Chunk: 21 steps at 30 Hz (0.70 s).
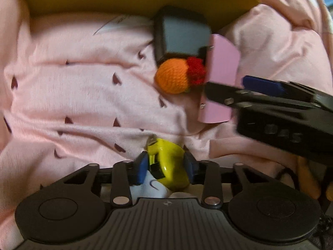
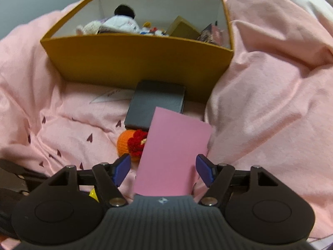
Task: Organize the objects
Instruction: 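Grasp the yellow tape measure with the left tool while the right tool grasps the pink leather case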
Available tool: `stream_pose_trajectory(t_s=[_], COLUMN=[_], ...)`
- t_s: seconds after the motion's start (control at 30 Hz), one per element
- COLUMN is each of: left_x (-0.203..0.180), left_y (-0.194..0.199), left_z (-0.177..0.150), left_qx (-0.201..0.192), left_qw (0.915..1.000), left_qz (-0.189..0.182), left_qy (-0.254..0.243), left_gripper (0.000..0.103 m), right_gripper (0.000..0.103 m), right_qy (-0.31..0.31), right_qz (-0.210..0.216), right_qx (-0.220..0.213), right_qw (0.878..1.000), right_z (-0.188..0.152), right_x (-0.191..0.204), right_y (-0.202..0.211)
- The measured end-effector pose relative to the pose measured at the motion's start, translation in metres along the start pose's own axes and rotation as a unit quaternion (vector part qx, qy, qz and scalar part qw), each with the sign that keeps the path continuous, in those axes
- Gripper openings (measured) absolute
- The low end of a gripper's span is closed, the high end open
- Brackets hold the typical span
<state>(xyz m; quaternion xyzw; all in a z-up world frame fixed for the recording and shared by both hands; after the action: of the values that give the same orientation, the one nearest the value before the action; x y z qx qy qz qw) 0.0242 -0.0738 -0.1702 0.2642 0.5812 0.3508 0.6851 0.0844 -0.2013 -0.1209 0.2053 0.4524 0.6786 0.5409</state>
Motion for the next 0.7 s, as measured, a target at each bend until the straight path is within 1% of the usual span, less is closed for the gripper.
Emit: stream_pose_trajectory(t_s=[0.17, 0.27, 0.33, 0.37, 0.4, 0.43, 0.47, 0.5, 0.53, 0.63, 0.7], left_x=[-0.017, -0.025, -0.027, -0.028, -0.029, -0.029, -0.030, -0.029, -0.029, -0.032, -0.034], left_y=[0.001, -0.001, -0.002, -0.003, -0.004, -0.004, -0.005, -0.005, -0.006, -0.007, -0.007], left_z=[-0.004, -0.003, -0.002, -0.001, -0.002, -0.002, -0.003, -0.002, -0.003, -0.002, -0.002], left_qx=[-0.002, 0.002, 0.006, 0.008, 0.010, 0.014, 0.019, 0.025, 0.029, 0.030, 0.029], left_qw=[0.9984, 0.9972, 0.9972, 0.9973, 0.9973, 0.9972, 0.9971, 0.9970, 0.9967, 0.9964, 0.9962], left_qz=[0.021, 0.027, 0.026, 0.025, 0.024, 0.023, 0.022, 0.021, 0.022, 0.023, 0.024], left_qy=[-0.053, -0.070, -0.069, -0.069, -0.069, -0.070, -0.070, -0.071, -0.072, -0.075, -0.079], left_gripper=[0.036, 0.036, 0.036, 0.036, 0.037, 0.041, 0.044, 0.047, 0.048, 0.048, 0.046], right_gripper=[0.071, 0.071, 0.063, 0.062, 0.056, 0.049, 0.045, 0.038, 0.033, 0.028, 0.026], right_qy=[0.023, 0.036, 0.043, 0.042, 0.037, 0.032, 0.029, 0.029, 0.031, 0.037, 0.048], right_qz=[-0.010, -0.023, -0.036, -0.036, -0.031, -0.027, -0.024, -0.023, -0.025, -0.038, -0.056], right_qx=[0.016, 0.019, 0.019, 0.019, 0.017, 0.016, 0.015, 0.011, 0.006, -0.005, -0.018], right_qw=[1.000, 0.999, 0.998, 0.998, 0.999, 0.999, 0.999, 0.999, 0.999, 0.999, 0.997], right_z=[-0.001, -0.001, -0.002, -0.002, -0.002, -0.002, -0.002, -0.001, -0.001, -0.001, 0.000], right_x=[0.008, 0.013, 0.013, 0.013, 0.011, 0.009, 0.008, 0.006, 0.005, 0.000, -0.001], right_y=[-0.011, -0.016, -0.018, -0.017, -0.015, -0.012, -0.007, -0.002, 0.004, 0.014, 0.019])
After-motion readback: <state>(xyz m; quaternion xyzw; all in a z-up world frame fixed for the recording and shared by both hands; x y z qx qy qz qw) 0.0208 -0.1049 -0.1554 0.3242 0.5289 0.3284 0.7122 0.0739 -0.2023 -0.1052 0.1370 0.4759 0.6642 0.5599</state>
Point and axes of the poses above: each gripper's, at about its wrist camera, not at the fingertips, and y roughly against the way its jaws point, x to its left, z to its top, the point moved 6 cm from there along -y, roughly the way its jaws point, and after that the axes turned 14 degrees about -z, right-handed, at the moved point
